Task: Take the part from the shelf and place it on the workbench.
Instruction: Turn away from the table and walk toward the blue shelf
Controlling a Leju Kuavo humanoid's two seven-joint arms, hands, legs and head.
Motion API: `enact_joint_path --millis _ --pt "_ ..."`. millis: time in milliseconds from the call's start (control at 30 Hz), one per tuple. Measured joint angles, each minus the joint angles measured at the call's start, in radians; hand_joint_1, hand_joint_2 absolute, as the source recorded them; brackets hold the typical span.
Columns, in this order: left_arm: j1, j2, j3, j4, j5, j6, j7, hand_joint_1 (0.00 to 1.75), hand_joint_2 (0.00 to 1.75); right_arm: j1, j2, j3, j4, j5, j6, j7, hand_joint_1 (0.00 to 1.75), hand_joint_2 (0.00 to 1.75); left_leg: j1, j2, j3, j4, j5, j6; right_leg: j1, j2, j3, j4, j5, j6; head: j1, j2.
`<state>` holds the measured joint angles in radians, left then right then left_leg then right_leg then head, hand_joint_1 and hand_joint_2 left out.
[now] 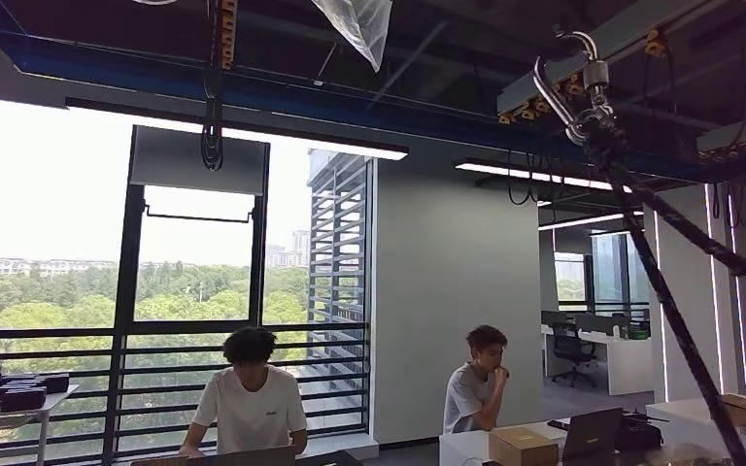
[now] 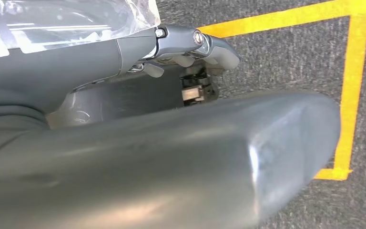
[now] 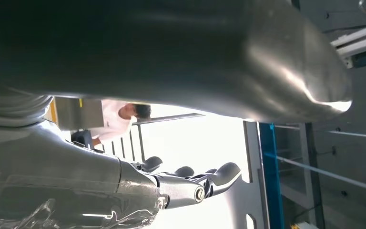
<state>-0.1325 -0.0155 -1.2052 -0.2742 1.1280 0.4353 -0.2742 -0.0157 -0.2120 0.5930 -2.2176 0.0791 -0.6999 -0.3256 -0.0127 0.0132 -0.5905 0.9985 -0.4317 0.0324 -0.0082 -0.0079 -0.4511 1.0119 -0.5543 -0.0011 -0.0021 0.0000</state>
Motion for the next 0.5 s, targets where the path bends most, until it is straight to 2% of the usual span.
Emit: enact_joint_path --millis 33,100,133,167,200,267,300,333,367,433,467,500 --pt "0.000 0.000 0.000 0.000 0.000 0.000 0.000 0.00 0.00 0.001 0.000 -0.002 0.000 0.002 0.000 0.000 0.00 0.00 -0.001 0.000 -0.008 0.004 0.008 -0.006 0.002 0.000 0.014 -0.030 -0.006 -0.007 0.000 0.000" --pt "0.000 0.001 0.000 0.000 0.000 0.000 0.000 0.00 0.00 0.005 0.001 -0.008 0.000 0.008 0.000 0.000 0.00 0.00 0.001 -0.002 -0.016 0.007 0.019 -0.018 0.003 -0.001 0.004 -0.038 0.002 -0.023 0.002 0.000" --pt "0.000 0.002 0.000 0.000 0.000 0.000 -0.001 0.00 0.00 0.007 0.002 -0.010 0.000 0.010 0.000 0.001 0.00 0.00 0.002 -0.004 -0.022 0.014 0.008 -0.025 0.001 -0.002 -0.003 -0.038 0.010 -0.031 0.003 0.000" --pt "0.001 0.002 0.000 0.000 0.001 0.000 -0.001 0.00 0.00 0.008 0.003 -0.013 0.000 0.012 0.000 0.001 0.00 0.00 0.003 -0.006 -0.031 0.038 -0.022 -0.032 -0.002 -0.003 -0.012 -0.039 0.020 -0.038 0.005 0.000" --pt "0.000 0.002 0.000 0.000 0.001 -0.001 -0.001 0.00 0.00 0.010 0.005 -0.015 0.000 0.015 0.000 0.002 0.00 0.00 0.006 -0.007 -0.044 0.080 -0.067 -0.038 -0.003 -0.004 -0.022 -0.039 0.030 -0.043 0.007 0.000" --pt "0.000 0.003 0.000 0.000 0.002 -0.003 -0.001 0.00 0.00 0.016 0.006 -0.020 0.000 0.022 0.000 0.005 0.00 0.00 0.012 -0.008 -0.072 0.202 -0.159 -0.048 -0.002 -0.005 -0.046 -0.036 0.048 -0.047 0.011 0.000" --pt "0.000 0.003 0.000 0.000 0.002 -0.004 -0.002 0.00 0.00 0.020 0.007 -0.022 0.000 0.027 0.000 0.007 0.00 0.00 0.014 -0.008 -0.077 0.251 -0.177 -0.051 -0.002 -0.006 -0.059 -0.033 0.057 -0.047 0.012 0.000" --pt "0.000 0.003 -0.001 0.000 0.003 -0.005 -0.002 0.00 0.00 0.024 0.008 -0.025 0.000 0.033 0.000 0.010 0.00 0.00 0.015 -0.008 -0.068 0.274 -0.173 -0.051 -0.002 -0.006 -0.074 -0.028 0.064 -0.046 0.013 0.000" --pt "0.000 0.003 -0.001 0.000 0.003 -0.005 -0.002 0.00 0.00 0.029 0.010 -0.029 0.000 0.040 0.000 0.012 0.00 0.00 0.015 -0.008 -0.044 0.262 -0.149 -0.050 -0.002 -0.005 -0.088 -0.023 0.071 -0.045 0.013 0.000" --pt "0.000 0.003 -0.001 0.000 0.005 -0.006 -0.003 0.00 0.00 0.039 0.014 -0.040 0.000 0.050 0.000 0.014 0.00 0.00 0.014 -0.009 0.044 0.157 -0.101 -0.042 -0.001 -0.004 -0.113 -0.012 0.084 -0.040 0.014 0.000" --pt "0.000 0.003 -0.001 0.000 0.006 -0.006 -0.005 0.00 0.00 0.046 0.017 -0.046 0.000 0.053 0.000 0.013 0.00 0.00 0.012 -0.010 0.091 0.089 -0.096 -0.034 -0.001 -0.003 -0.122 -0.007 0.090 -0.036 0.014 0.000" --pt "0.000 0.004 -0.001 0.000 0.007 -0.006 -0.005 0.00 0.00 0.053 0.019 -0.053 -0.001 0.055 0.000 0.012 0.00 0.00 0.010 -0.011 0.126 0.035 -0.100 -0.027 0.000 -0.003 -0.128 -0.005 0.096 -0.031 0.013 0.000"
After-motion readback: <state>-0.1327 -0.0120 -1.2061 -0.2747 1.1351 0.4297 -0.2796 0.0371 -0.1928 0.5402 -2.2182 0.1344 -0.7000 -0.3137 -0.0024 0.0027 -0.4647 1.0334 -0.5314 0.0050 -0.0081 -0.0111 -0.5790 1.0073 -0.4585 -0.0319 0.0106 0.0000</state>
